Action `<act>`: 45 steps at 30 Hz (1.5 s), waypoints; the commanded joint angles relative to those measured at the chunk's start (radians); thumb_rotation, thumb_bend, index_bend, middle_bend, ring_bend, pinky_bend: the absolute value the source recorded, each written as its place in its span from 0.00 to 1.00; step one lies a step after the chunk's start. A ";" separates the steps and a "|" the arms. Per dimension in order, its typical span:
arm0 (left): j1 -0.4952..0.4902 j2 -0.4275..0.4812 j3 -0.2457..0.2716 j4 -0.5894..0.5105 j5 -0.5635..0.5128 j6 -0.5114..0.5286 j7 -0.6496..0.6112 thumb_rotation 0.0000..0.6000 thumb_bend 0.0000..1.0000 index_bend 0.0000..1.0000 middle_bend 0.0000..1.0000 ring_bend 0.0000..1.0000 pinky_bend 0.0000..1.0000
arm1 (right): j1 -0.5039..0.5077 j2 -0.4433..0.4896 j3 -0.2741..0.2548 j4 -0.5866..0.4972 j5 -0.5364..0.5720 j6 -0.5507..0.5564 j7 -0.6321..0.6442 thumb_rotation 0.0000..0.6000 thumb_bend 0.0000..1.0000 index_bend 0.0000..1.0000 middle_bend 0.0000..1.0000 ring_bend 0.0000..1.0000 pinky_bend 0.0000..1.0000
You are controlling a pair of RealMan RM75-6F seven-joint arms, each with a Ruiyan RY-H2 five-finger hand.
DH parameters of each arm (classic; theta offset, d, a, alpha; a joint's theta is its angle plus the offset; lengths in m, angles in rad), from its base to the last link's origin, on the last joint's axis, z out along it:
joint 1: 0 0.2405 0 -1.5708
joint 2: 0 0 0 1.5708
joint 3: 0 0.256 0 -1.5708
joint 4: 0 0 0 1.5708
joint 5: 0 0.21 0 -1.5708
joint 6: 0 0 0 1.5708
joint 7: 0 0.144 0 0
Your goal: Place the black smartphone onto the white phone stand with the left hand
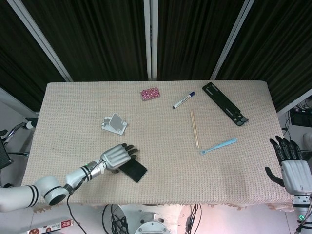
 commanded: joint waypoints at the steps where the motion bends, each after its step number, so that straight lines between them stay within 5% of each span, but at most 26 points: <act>1: -0.003 -0.001 0.000 -0.001 -0.004 0.000 0.003 1.00 0.15 0.31 0.10 0.11 0.25 | 0.002 0.000 0.001 0.001 0.003 -0.004 -0.001 1.00 0.22 0.00 0.00 0.00 0.00; 16: 0.005 0.003 0.009 -0.008 -0.008 0.047 -0.022 1.00 0.31 0.56 0.12 0.11 0.25 | 0.006 0.003 0.002 0.003 0.021 -0.024 0.002 1.00 0.22 0.00 0.00 0.00 0.00; 28: 0.013 0.009 0.027 0.001 0.017 0.079 -0.077 1.00 0.37 0.59 0.37 0.11 0.25 | 0.009 0.008 0.001 -0.007 0.024 -0.032 -0.004 1.00 0.22 0.00 0.00 0.00 0.00; 36: 0.034 0.012 0.026 0.006 0.047 0.151 -0.083 1.00 0.38 0.60 0.50 0.34 0.51 | 0.008 0.013 0.003 -0.014 0.020 -0.025 -0.005 1.00 0.22 0.00 0.00 0.00 0.00; 45: 0.056 0.048 0.035 -0.019 0.086 0.221 -0.113 1.00 0.38 0.61 0.54 0.44 0.56 | 0.007 0.017 0.004 -0.021 0.018 -0.020 -0.008 1.00 0.22 0.00 0.00 0.00 0.00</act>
